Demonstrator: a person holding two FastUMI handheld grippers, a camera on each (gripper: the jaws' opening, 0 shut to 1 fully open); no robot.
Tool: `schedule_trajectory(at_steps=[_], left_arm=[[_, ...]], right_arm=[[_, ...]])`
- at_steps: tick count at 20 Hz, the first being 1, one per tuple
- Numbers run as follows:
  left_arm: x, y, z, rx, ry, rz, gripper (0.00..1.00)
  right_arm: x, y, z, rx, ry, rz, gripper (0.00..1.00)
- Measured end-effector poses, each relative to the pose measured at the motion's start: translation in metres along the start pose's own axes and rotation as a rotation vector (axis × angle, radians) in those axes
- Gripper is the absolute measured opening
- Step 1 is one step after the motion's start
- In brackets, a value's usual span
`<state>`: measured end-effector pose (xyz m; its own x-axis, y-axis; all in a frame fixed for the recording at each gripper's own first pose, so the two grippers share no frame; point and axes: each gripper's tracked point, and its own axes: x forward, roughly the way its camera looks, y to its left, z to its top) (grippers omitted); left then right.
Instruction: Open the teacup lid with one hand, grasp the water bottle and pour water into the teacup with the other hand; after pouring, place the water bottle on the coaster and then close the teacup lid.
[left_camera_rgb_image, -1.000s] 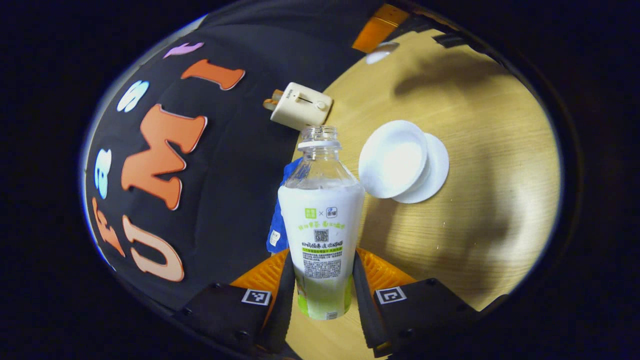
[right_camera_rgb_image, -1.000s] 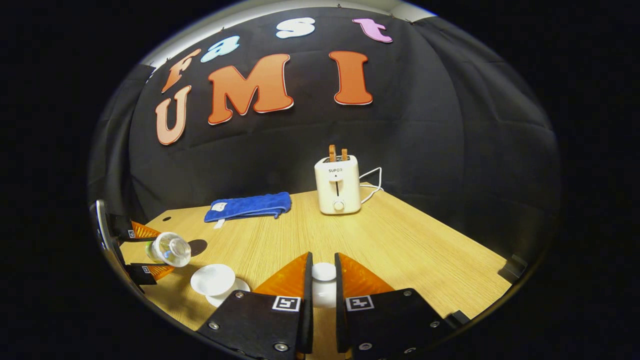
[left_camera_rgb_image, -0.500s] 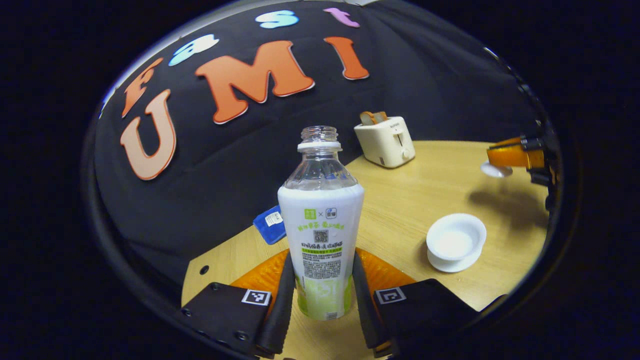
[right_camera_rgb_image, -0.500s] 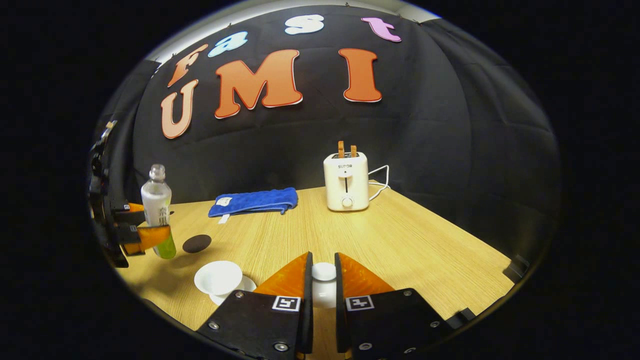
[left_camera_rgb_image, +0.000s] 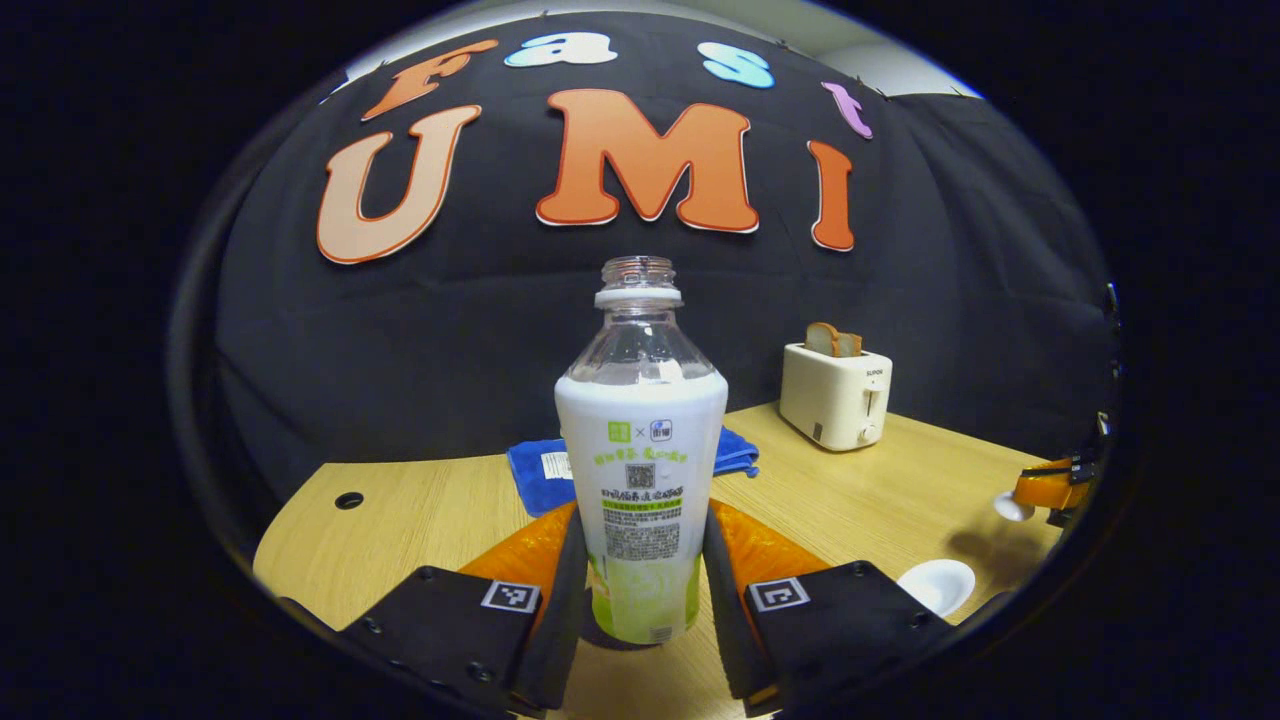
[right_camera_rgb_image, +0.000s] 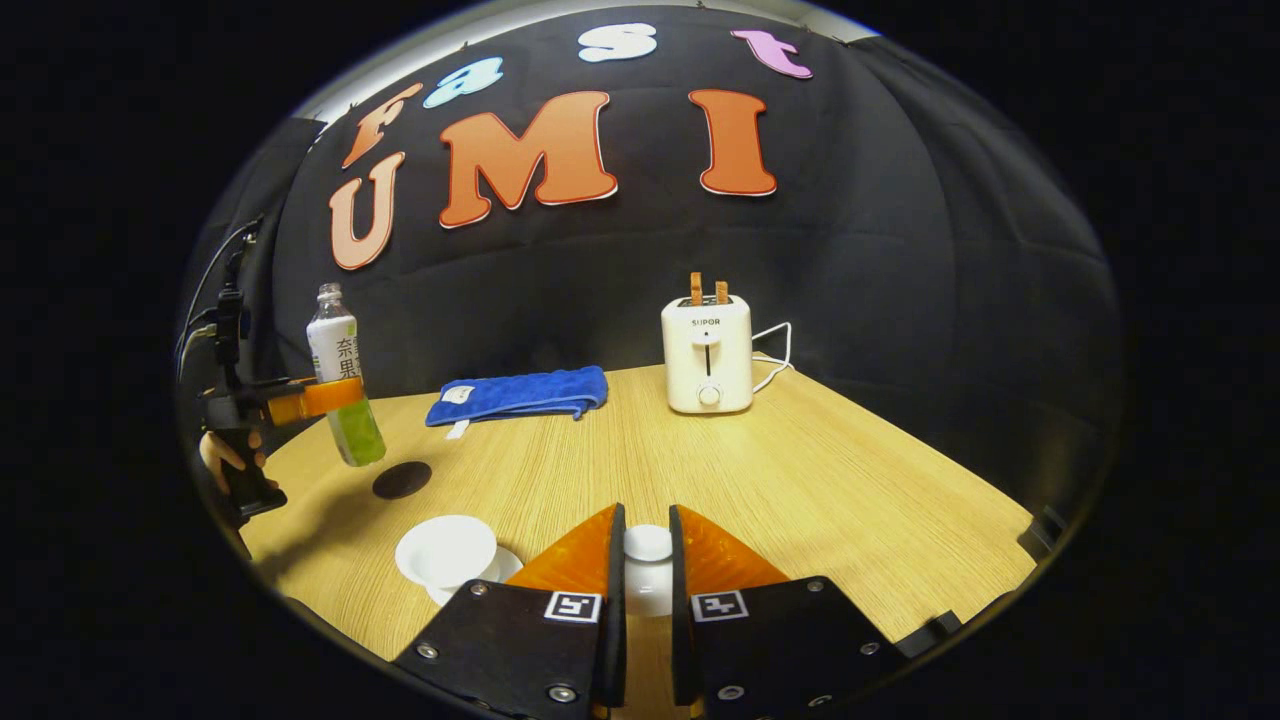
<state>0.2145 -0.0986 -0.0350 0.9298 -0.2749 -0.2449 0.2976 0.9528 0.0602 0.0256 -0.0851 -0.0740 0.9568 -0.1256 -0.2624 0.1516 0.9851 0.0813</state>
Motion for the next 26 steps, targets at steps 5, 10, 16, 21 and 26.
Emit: schedule_trajectory(at_steps=[5,10,16,21,26], left_arm=[[0.028,0.013,-0.023,-0.028,0.026,0.005,0.59],[0.037,0.021,-0.036,-0.048,0.043,0.020,0.61],[0.046,0.019,-0.052,-0.077,0.068,0.020,0.63],[0.046,0.022,-0.055,-0.078,0.074,0.028,0.65],[0.043,0.023,-0.056,-0.092,0.078,0.030,0.71]], right_arm=[[0.002,-0.006,-0.004,0.004,0.011,-0.011,0.19],[0.006,-0.008,-0.007,-0.003,0.024,-0.025,0.19],[0.006,-0.006,-0.010,-0.018,0.029,-0.027,0.19],[0.007,-0.007,-0.011,-0.018,0.036,-0.028,0.19],[0.007,-0.008,-0.010,-0.014,0.033,-0.029,0.19]])
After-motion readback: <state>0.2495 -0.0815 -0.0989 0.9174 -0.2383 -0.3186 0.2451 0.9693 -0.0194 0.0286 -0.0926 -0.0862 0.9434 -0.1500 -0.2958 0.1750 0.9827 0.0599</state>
